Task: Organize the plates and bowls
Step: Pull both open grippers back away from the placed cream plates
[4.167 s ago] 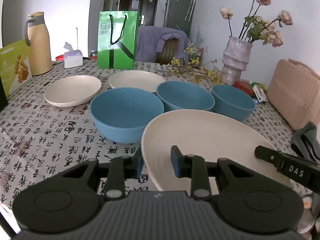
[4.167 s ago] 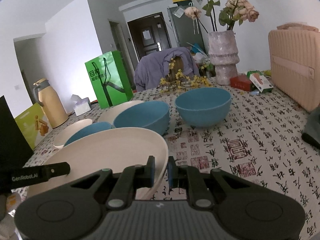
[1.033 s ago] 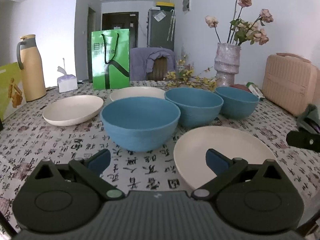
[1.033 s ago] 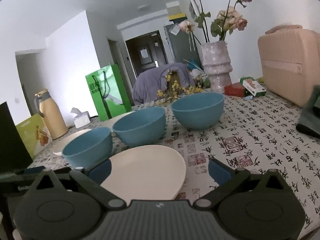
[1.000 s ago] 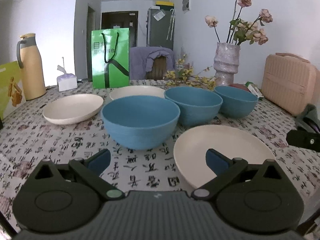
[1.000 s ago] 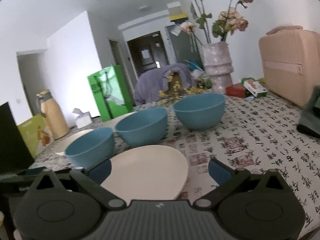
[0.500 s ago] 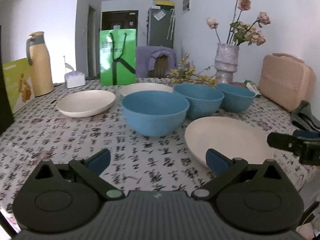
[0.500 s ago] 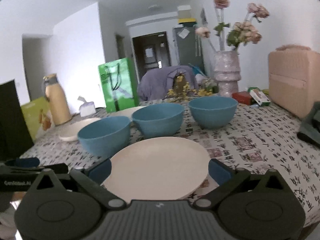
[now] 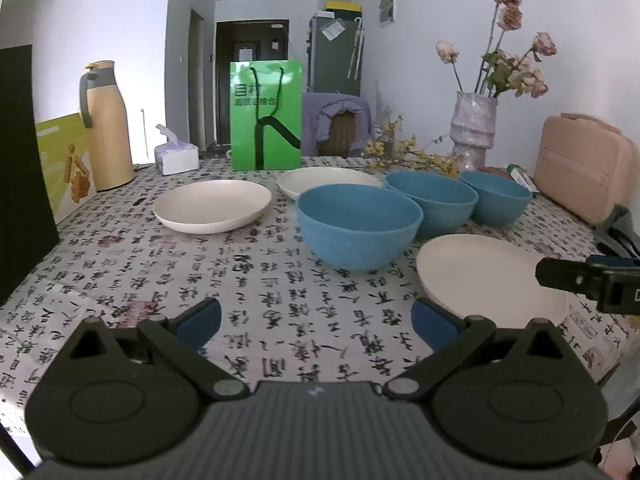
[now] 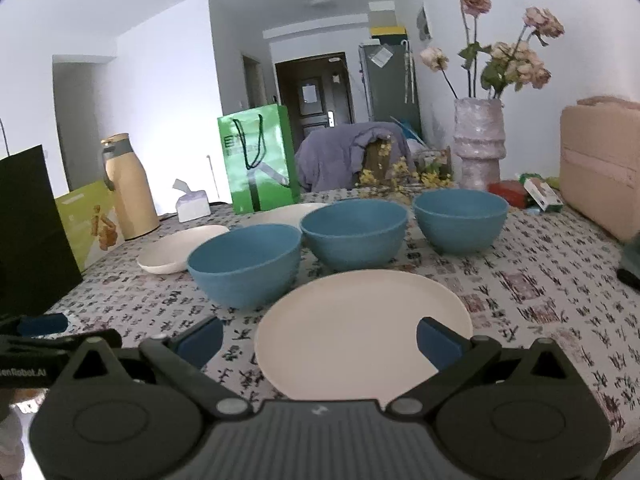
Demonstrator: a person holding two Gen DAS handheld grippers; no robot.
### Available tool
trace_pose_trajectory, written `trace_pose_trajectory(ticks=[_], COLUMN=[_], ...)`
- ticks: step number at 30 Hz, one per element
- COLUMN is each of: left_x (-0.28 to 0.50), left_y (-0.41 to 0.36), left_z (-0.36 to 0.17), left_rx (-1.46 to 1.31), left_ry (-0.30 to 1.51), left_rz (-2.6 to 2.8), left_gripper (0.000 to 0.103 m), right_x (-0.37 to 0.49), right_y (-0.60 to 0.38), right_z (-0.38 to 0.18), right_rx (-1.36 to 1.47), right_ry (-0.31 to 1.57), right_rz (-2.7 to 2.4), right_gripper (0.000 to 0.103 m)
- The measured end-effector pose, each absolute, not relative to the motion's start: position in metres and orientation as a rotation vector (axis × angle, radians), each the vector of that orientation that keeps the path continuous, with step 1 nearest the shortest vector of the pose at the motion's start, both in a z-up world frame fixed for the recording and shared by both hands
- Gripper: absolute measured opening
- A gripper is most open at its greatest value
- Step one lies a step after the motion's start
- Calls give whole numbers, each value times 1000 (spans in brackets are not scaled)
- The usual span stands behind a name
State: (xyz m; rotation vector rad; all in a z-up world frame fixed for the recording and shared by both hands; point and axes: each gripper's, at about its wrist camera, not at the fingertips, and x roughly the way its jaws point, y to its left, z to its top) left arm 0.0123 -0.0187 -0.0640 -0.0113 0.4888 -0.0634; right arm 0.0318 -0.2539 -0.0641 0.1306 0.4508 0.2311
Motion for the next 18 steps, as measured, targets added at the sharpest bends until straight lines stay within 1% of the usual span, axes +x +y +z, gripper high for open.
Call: trace_pose_trajectory(ticks=[18], left_x=[31], left_y=[33], left_z=[-58], left_rx=[-68], left_ry=[479], left_rz=[-11], left_gripper=[103], right_x=[69], right_y=[-218], right_z=[-62], right_rx=[129], right_ry=[488], right_rz=[287], right_gripper=[103])
